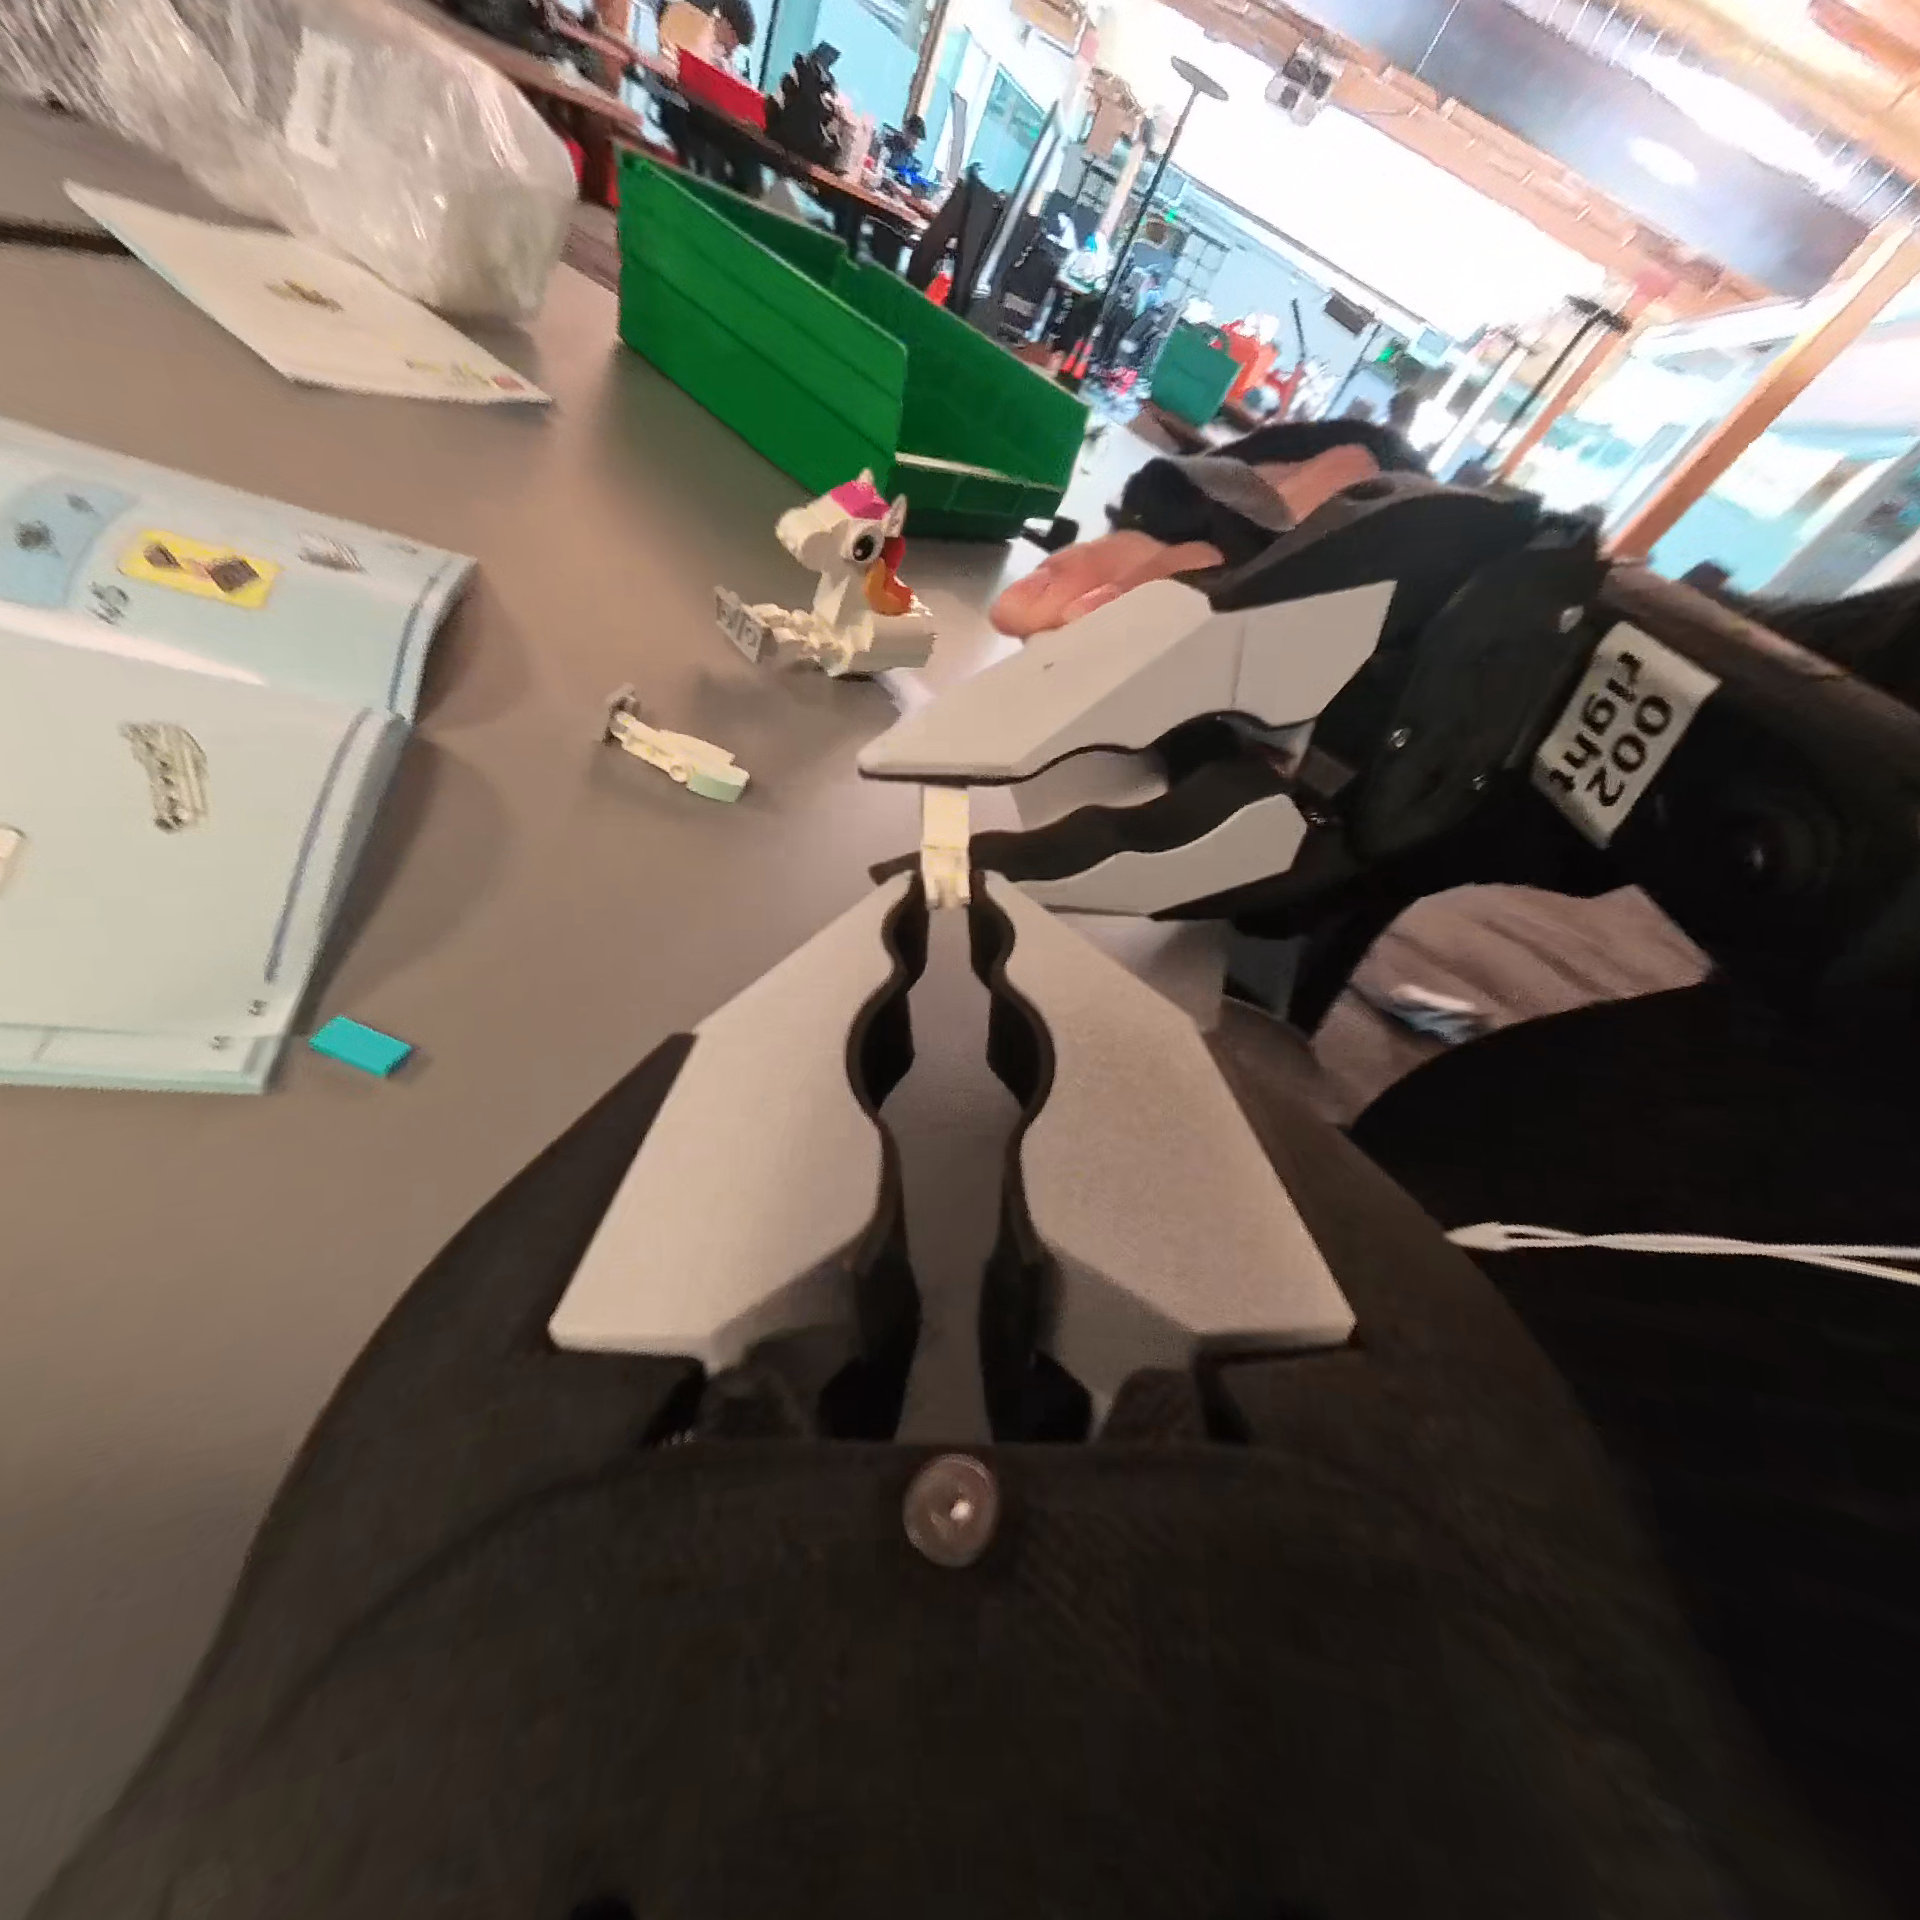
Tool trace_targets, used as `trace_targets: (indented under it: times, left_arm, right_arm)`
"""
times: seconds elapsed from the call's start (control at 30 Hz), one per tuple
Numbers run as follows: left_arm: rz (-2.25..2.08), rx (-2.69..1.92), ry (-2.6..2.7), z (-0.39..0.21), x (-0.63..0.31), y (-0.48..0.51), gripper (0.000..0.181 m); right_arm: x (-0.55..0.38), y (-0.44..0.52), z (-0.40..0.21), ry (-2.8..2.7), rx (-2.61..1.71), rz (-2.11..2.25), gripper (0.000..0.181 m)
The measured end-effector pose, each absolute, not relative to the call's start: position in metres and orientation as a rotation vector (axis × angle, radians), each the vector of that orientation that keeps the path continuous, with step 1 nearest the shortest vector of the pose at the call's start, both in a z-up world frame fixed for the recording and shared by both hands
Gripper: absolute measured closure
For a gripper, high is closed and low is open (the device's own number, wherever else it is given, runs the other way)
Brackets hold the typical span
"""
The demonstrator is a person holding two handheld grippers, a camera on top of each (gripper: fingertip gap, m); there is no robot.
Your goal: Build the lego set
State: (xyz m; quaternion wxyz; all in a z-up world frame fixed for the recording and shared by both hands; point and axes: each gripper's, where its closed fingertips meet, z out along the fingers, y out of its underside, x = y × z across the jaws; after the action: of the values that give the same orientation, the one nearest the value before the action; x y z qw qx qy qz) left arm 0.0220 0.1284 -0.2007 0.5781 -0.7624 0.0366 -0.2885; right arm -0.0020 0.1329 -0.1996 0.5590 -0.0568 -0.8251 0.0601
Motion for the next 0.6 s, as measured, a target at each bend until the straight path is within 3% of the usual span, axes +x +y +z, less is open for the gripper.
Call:
trace_targets:
  times: [0.27,0.6]
  left_arm:
    - [-0.394,-1.764,0.190,-0.189,0.022,0.127,0.175]
    - [-0.521,-1.711,0.079,-0.188,0.019,0.132,0.174]
  right_arm:
    - [0.000,0.129,-0.187,-1.899,-0.077,0.104,0.163]
    - [-0.003,0.135,-0.182,-1.789,-0.062,0.016,0.162]
